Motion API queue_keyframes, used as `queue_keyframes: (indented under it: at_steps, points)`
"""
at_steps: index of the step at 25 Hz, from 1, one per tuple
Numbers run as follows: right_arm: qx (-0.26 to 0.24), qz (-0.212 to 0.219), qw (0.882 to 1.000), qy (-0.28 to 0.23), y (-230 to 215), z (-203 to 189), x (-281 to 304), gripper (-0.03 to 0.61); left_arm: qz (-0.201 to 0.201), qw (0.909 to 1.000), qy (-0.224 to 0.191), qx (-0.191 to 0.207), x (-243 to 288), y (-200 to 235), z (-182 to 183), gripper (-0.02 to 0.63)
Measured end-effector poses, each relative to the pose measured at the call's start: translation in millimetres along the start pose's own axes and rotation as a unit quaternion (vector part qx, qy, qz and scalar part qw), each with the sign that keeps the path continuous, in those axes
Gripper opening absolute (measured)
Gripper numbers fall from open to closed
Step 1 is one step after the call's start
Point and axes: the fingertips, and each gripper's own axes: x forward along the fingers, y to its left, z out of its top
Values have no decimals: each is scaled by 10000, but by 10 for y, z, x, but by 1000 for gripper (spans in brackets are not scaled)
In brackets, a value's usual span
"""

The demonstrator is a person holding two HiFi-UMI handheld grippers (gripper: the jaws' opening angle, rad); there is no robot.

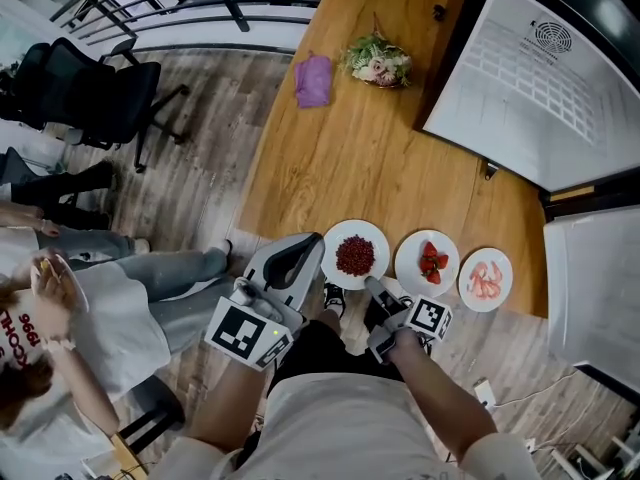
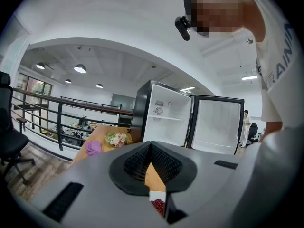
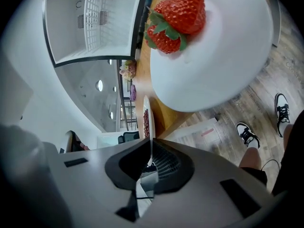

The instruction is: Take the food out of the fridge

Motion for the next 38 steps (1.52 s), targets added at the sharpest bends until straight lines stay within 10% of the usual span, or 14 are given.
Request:
queue_keyframes:
  at_steps: [25,38]
  points:
    - [30,-340,9993,125,-164,-49,-27,63,-131,9999,82,-32,78,-20,-57,6]
    - [-2090,-456,9766,226,417,143,-722,20,-305,9995,91,-21,228,-262,-4,6]
